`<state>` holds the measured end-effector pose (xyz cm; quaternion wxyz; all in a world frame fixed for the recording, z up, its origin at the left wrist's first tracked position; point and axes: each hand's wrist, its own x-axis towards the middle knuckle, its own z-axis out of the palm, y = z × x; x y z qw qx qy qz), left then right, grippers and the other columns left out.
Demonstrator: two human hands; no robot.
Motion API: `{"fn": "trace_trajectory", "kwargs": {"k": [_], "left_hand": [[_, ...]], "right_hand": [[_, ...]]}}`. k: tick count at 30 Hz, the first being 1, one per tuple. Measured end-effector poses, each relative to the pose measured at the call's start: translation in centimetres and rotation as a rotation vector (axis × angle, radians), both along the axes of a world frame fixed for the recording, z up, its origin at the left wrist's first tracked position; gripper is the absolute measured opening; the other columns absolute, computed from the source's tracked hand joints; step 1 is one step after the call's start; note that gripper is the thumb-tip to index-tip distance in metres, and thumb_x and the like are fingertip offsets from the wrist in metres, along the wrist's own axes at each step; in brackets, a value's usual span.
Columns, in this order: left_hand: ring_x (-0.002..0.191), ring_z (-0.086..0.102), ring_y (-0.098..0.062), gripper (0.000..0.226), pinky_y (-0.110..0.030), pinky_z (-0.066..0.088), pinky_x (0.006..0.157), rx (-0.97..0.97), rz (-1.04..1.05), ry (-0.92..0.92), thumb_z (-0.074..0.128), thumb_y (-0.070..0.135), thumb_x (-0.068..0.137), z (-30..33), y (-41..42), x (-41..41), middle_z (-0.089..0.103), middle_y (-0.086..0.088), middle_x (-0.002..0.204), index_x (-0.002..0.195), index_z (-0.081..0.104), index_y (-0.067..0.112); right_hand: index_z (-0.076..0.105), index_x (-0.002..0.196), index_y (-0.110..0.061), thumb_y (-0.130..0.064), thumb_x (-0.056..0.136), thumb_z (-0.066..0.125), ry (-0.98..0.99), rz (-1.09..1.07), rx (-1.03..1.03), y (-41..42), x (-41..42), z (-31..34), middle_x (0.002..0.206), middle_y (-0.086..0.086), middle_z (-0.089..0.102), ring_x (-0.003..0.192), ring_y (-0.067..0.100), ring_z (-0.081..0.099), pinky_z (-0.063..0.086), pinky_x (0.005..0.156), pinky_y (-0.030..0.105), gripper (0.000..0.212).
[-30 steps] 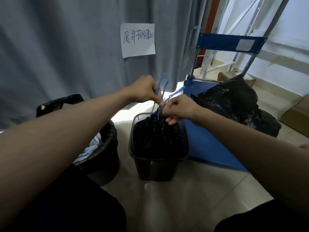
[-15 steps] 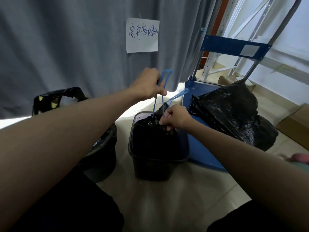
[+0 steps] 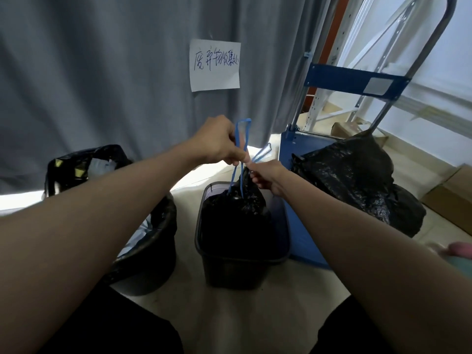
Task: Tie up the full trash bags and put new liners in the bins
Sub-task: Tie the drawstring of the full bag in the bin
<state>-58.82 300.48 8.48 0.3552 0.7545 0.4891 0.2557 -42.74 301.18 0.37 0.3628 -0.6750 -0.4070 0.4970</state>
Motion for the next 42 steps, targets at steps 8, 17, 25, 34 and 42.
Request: {"fn": "trace_trajectory", "kwargs": {"k": [8,17,25,34,42], "left_hand": [[0.059,0.070,-0.018,0.014,-0.025,0.058,0.061,0.011,0.024,0.021,0.084,0.007,0.071,-0.1,0.3,0.1,0.070,-0.008,0.061,0.068,0.071,0.007],[0.051,0.068,-0.013,0.013,-0.022,0.059,0.059,-0.004,0.107,-0.052,0.081,0.002,0.073,0.5,0.3,-0.1,0.069,-0.014,0.067,0.074,0.069,-0.002],[0.057,0.069,-0.018,0.020,-0.025,0.058,0.063,0.021,0.007,-0.131,0.080,-0.003,0.072,1.8,-0.7,1.4,0.070,-0.016,0.074,0.086,0.069,-0.013],[0.060,0.064,-0.020,0.013,-0.028,0.060,0.067,0.018,-0.059,-0.131,0.079,-0.004,0.073,1.7,-1.8,4.1,0.069,-0.022,0.073,0.083,0.072,-0.008],[0.066,0.063,-0.023,0.007,-0.030,0.058,0.069,-0.030,-0.094,-0.198,0.075,-0.005,0.076,1.4,-1.5,4.2,0.068,-0.027,0.081,0.081,0.070,-0.006]], "right_hand": [[0.072,0.084,-0.017,-0.013,0.086,0.065,0.192,0.017,0.185,-0.1,-0.2,1.4,0.077,0.000,0.062,0.068,0.010,0.054,0.040,0.061,0.021,0.009],[0.066,0.097,0.000,-0.007,0.097,0.054,0.409,0.042,0.274,-3.3,2.0,4.7,0.078,0.009,0.060,0.063,0.019,0.063,0.059,0.081,0.033,0.014],[0.066,0.087,0.012,0.011,0.084,0.064,0.163,0.130,0.182,-6.0,2.3,4.4,0.065,0.018,0.058,0.037,0.009,0.049,0.046,0.042,0.017,0.003],[0.066,0.093,0.005,0.002,0.083,0.068,0.141,0.303,0.180,-6.3,1.5,4.9,0.077,0.011,0.067,0.059,0.019,0.054,0.050,0.068,0.029,0.011],[0.066,0.106,0.011,-0.006,0.089,0.066,0.144,0.261,0.258,-6.0,2.6,4.2,0.081,0.013,0.063,0.056,0.015,0.058,0.045,0.054,0.019,0.024]]}}
